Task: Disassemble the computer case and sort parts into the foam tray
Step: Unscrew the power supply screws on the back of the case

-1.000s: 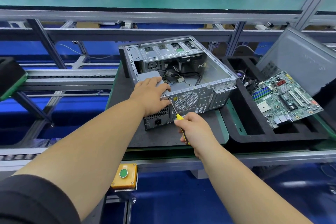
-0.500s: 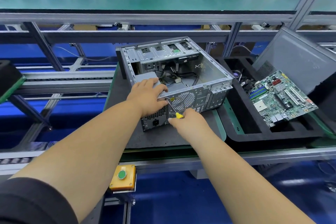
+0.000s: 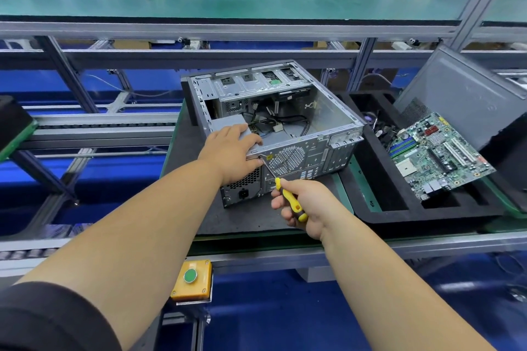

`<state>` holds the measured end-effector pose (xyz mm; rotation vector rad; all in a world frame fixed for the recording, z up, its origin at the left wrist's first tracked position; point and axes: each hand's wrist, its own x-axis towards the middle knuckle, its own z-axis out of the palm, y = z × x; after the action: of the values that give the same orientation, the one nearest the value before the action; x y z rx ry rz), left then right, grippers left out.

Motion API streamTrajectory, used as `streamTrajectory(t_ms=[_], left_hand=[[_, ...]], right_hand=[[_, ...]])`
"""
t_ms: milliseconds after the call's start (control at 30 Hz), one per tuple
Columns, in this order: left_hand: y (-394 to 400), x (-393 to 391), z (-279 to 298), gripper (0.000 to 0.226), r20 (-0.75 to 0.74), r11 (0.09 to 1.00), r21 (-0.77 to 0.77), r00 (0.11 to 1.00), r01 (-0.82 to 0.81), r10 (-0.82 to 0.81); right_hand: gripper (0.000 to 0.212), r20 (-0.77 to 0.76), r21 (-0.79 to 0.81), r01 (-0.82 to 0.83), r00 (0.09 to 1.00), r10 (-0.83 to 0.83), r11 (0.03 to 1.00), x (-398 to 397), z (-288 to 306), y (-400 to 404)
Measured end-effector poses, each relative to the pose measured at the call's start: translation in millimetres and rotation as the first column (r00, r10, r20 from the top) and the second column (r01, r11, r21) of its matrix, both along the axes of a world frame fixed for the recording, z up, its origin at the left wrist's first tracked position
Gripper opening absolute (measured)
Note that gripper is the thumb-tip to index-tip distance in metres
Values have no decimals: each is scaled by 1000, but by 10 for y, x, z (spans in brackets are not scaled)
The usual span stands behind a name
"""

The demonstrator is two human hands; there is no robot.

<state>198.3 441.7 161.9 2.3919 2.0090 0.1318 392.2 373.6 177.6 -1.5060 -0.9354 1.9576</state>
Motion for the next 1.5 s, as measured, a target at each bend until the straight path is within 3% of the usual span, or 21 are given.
streamTrajectory(t_ms=[100, 133, 200, 233, 300, 367, 433, 533, 600, 667, 800, 900, 967, 1100, 1267, 1367, 1500], left_hand=[[6, -5, -2, 47, 2, 1000, 10, 1000, 0, 0], [6, -5, -4, 47, 0, 1000, 14, 1000, 1, -1], [7, -3, -8, 47, -1, 1000, 17, 1000, 3, -3], [7, -3, -10, 47, 1, 1000, 18, 1000, 3, -3], [9, -4, -11, 47, 6, 1000, 18, 1000, 1, -1], [12, -6, -11, 47, 3, 1000, 18, 1000, 2, -2], [13, -5, -10, 48, -3, 1000, 20, 1000, 2, -2], [8, -4, -7, 48, -2, 1000, 21, 1000, 1, -1], [7, -3, -7, 48, -1, 1000, 20, 1000, 3, -3], [8, -3, -7, 48, 0, 1000, 20, 1000, 5, -5], [13, -6, -16, 48, 1, 1000, 22, 1000, 7, -7], [14, -7, -24, 47, -1, 1000, 27, 1000, 8, -8], [16, -9, -24, 47, -4, 1000, 30, 1000, 8, -8], [20, -21, -29, 47, 2, 999, 33, 1000, 13, -13], [25, -21, -46, 46, 13, 999, 37, 1000, 12, -12], [26, -21, -48, 46, 9, 999, 41, 1000, 11, -12], [26, -19, -48, 46, 12, 999, 41, 1000, 10, -11]], right_hand=[[30, -340, -192, 38, 935, -103, 981, 49, -56, 15], [29, -389, -212, 43, 913, -124, 976, 55, -85, 13], [29, -346, -152, 57, 932, -107, 987, 22, -144, 11], [28, -245, -80, 62, 966, -80, 995, -8, -163, 7], [27, 115, 138, -2, 993, -14, 990, -73, -144, -15], [24, 510, 363, -207, 860, -8, 908, -104, -108, -46], [20, 771, 443, -457, 633, -69, 771, -121, -94, -86], [17, 896, 422, -618, 397, -200, 663, -158, -71, -143], [19, 896, 437, -621, 364, -255, 650, -164, -52, -134], [21, 872, 473, -574, 415, -261, 668, -131, -43, -103], [20, 752, 427, -408, 656, -66, 807, -100, -34, -35], [34, 425, 240, -88, 905, -23, 967, -136, -20, 3], [36, 231, 103, 39, 971, -62, 994, -106, -8, 4], [34, 115, 73, 22, 993, -30, 997, -16, -50, -12], [14, 147, 143, -7, 989, -14, 990, 6, -136, -11], [6, 229, 249, -34, 973, -25, 968, -5, -202, -37], [11, 426, 360, -140, 904, -29, 922, -43, -214, -69]])
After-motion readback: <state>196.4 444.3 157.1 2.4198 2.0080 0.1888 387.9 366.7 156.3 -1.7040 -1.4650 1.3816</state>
